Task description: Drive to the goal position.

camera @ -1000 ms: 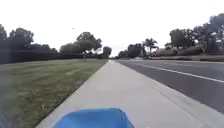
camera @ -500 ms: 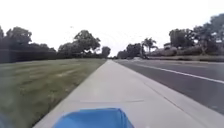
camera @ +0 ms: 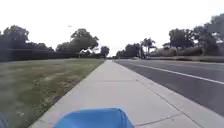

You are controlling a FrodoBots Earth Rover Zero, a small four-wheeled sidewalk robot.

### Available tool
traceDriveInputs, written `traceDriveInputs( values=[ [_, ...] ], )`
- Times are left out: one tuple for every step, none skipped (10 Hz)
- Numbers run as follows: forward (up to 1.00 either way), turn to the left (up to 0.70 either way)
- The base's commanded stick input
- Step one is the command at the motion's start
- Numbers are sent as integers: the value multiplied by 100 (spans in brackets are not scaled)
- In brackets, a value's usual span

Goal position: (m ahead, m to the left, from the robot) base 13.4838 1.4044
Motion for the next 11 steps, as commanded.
traceDriveInputs(
  values=[
    [100, 27],
    [100, 27],
    [100, 27],
    [100, 25],
    [100, 11],
    [100, 0],
    [100, 0],
    [100, 0],
    [100, 0],
    [100, 0],
    [100, 0]
  ],
)
